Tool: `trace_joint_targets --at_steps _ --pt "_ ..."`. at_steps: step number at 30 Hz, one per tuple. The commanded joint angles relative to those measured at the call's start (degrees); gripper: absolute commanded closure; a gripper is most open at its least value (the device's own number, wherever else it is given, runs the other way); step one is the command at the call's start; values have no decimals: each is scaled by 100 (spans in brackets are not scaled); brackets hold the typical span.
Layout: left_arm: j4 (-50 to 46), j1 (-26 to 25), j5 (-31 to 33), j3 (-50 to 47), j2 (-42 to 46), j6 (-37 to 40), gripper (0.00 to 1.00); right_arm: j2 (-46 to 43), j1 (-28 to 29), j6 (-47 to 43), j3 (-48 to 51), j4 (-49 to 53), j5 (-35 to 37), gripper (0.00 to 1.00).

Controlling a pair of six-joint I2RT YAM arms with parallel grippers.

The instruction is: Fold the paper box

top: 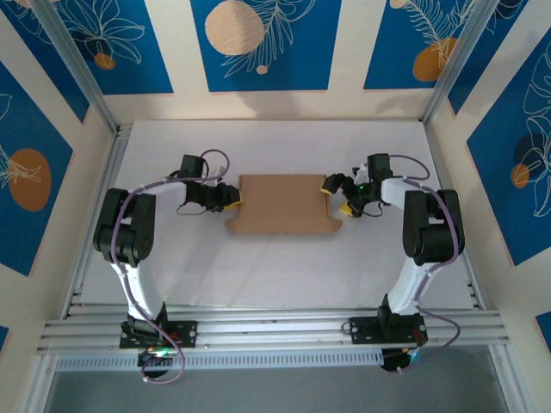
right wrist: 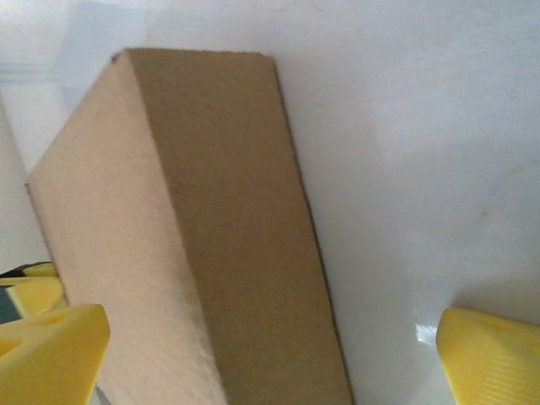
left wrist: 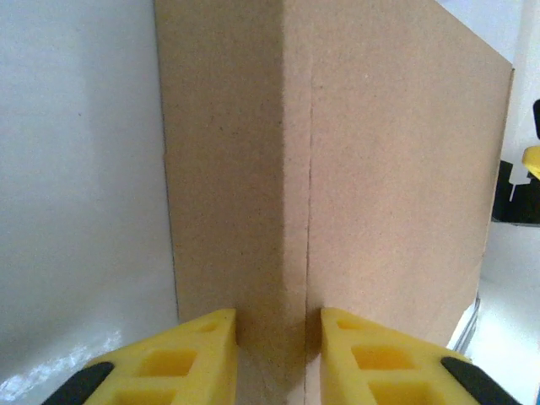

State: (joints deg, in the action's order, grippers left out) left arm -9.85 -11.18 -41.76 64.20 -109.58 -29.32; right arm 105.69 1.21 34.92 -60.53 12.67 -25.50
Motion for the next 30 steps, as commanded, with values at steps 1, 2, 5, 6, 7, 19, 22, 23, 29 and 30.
trace_joint_targets --at_steps 1,2,5,6,7,19,22,23,29,30 --pt "-484 209 375 -102 -342 172 76 191 188 -173 -195 61 -737 0" --pt "-479 230 340 -109 -366 175 77 250 240 -220 -245 138 -766 0" --pt "-470 263 223 -101 -457 179 81 393 365 -296 -324 231 -847 0" --pt "-474 276 213 -109 -488 181 81 437 393 -299 -342 252 -907 0" --pt "-470 283 188 -110 -519 182 83 505 420 -299 -376 277 -994 0" --pt "-410 356 33 -126 -604 168 88 314 518 882 -16 -1065 -2546 10" --pt "-321 357 -85 -121 -585 87 89 112 552 1493 263 -1806 -2789 17" --pt "-297 360 -110 -124 -572 64 89 44 578 1696 346 -2061 -2860 19" --pt "-254 354 -158 -110 -367 -33 80 -414 599 1976 534 -2090 -2585 36" --pt "-286 353 -124 -94 -318 -38 76 -481 599 1890 517 -1889 -2453 40"
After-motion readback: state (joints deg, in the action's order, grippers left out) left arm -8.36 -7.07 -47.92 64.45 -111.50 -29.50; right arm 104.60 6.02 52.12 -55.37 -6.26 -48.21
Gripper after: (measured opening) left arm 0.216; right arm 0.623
